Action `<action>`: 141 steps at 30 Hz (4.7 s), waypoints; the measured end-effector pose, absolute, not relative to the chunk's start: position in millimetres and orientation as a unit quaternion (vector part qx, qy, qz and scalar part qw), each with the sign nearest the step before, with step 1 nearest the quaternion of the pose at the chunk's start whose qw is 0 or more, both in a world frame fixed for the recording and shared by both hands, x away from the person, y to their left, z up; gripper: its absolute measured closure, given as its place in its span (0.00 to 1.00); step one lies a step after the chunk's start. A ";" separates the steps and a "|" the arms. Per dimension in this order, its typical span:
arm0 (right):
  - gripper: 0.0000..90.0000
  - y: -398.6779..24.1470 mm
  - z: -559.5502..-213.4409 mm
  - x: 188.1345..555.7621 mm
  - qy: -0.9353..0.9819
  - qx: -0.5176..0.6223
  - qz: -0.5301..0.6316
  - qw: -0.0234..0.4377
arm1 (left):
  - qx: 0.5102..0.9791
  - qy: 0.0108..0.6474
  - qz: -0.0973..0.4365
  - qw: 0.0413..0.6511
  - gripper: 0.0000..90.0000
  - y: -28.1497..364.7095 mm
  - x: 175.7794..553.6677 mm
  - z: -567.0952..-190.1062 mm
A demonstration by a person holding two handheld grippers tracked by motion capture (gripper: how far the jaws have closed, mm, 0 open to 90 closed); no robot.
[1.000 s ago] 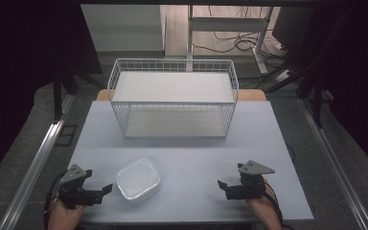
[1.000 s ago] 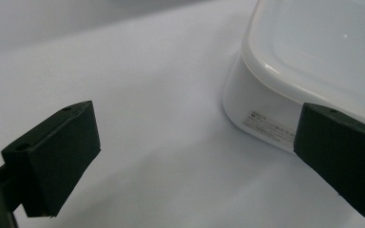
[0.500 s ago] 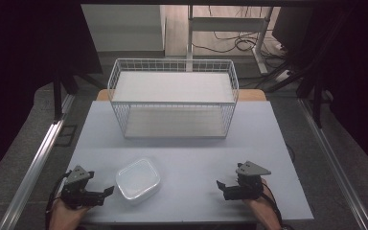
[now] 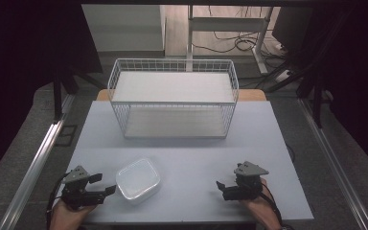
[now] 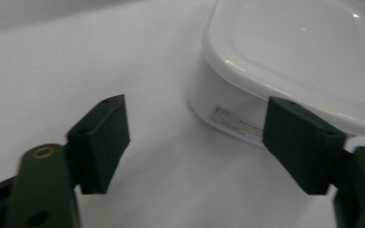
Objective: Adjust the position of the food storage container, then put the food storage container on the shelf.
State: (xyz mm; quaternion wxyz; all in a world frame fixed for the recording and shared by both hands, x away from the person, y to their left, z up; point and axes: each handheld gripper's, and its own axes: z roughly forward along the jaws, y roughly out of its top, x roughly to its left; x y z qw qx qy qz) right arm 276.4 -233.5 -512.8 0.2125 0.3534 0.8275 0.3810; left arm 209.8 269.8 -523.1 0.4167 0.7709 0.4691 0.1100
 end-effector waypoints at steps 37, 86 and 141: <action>0.32 -210.5 -497.0 289.6 0.832 0.359 0.387 0.173 | 0.773 0.469 0.075 0.421 1.00 234.5 256.8 -523.3; 0.54 -185.0 -495.9 292.1 0.862 0.311 0.379 0.127 | 0.821 0.377 0.099 0.417 0.33 168.6 254.2 -515.2; 0.13 -155.6 -477.1 283.2 0.855 0.302 0.414 0.086 | 0.825 0.328 0.060 0.457 0.07 132.7 263.3 -494.9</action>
